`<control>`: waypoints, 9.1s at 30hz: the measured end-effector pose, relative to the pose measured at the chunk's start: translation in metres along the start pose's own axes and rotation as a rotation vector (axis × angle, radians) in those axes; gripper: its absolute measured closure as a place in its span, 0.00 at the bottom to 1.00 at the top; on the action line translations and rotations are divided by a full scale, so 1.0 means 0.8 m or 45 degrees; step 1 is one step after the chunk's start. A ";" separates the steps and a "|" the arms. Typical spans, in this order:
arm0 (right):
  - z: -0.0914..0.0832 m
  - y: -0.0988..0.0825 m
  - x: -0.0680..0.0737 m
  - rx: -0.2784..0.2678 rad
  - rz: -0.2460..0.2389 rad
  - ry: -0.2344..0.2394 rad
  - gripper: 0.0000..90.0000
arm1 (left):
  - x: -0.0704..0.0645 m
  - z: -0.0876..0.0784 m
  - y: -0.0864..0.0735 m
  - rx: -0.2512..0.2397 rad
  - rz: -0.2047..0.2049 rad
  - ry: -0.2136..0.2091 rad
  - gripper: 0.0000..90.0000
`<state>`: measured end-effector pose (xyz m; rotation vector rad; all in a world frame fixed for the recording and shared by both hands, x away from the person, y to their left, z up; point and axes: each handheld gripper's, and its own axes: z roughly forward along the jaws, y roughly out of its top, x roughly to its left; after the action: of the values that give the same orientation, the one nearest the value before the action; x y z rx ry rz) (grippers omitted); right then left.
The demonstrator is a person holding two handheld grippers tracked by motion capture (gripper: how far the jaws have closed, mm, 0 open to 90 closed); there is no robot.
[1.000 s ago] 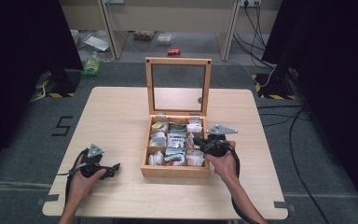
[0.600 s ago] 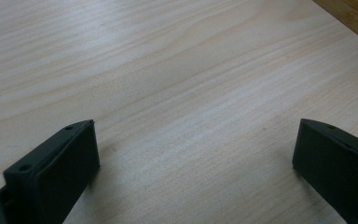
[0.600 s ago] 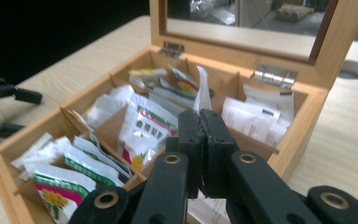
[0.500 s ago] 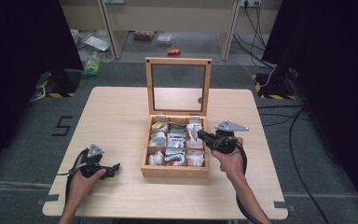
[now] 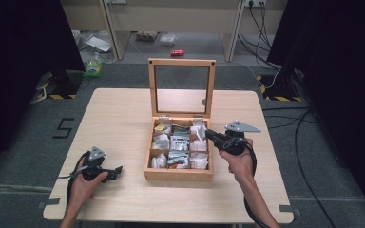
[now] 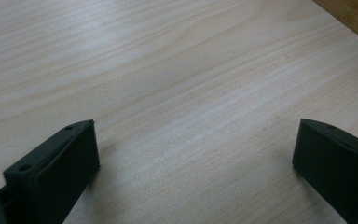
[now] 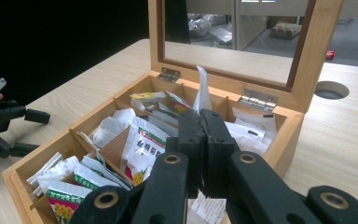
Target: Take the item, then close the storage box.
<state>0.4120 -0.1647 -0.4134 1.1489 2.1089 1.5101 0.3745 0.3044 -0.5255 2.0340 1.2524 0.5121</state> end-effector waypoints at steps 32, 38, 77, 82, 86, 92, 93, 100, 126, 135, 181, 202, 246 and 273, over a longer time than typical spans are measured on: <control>-0.027 -0.008 -0.054 -0.042 0.093 -0.157 0.98 | 0.000 0.000 0.000 0.000 0.000 0.000 0.00; -0.026 -0.012 -0.059 -0.034 0.104 -0.178 0.98 | 0.000 0.000 0.000 -0.001 0.000 0.000 0.00; 0.002 -0.054 -0.073 0.139 0.125 -0.219 0.98 | 0.000 0.000 0.000 -0.001 0.000 0.000 0.00; 0.004 -0.056 -0.072 0.151 0.119 -0.213 0.97 | 0.000 0.000 0.000 -0.001 0.000 0.000 0.00; 0.005 -0.059 -0.074 0.166 0.120 -0.214 0.97 | 0.000 0.000 0.000 -0.001 -0.001 0.000 0.00; 0.010 -0.066 -0.077 0.198 0.123 -0.219 0.97 | 0.000 0.000 0.000 -0.001 -0.001 0.000 0.00; 0.010 -0.066 -0.078 0.202 0.120 -0.217 0.96 | 0.000 0.000 0.000 -0.001 -0.001 0.000 0.00; 0.010 -0.068 -0.079 0.227 0.118 -0.207 0.95 | 0.000 0.000 0.000 -0.001 -0.001 0.000 0.00; 0.001 -0.063 -0.087 0.222 0.162 -0.238 0.81 | 0.000 0.000 0.000 -0.001 0.000 0.000 0.00; -0.002 -0.063 -0.092 0.202 0.165 -0.252 0.77 | 0.000 0.000 0.000 -0.001 0.000 0.000 0.00; 0.002 -0.020 -0.093 0.110 0.140 -0.204 0.37 | 0.001 0.001 0.001 0.000 -0.002 0.001 0.00; 0.027 -0.012 -0.077 0.120 0.114 -0.137 0.34 | 0.001 0.001 0.001 0.001 -0.002 0.003 0.00; 0.124 0.051 -0.093 0.054 0.071 -0.227 0.43 | 0.001 0.001 0.001 0.003 -0.001 0.002 0.00; 0.127 0.072 -0.091 0.018 -0.004 -0.248 0.57 | 0.001 0.001 0.001 0.002 0.000 0.003 0.00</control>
<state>0.5483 -0.1454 -0.4171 1.2425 1.9934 1.3253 0.3762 0.3044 -0.5254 2.0354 1.2548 0.5133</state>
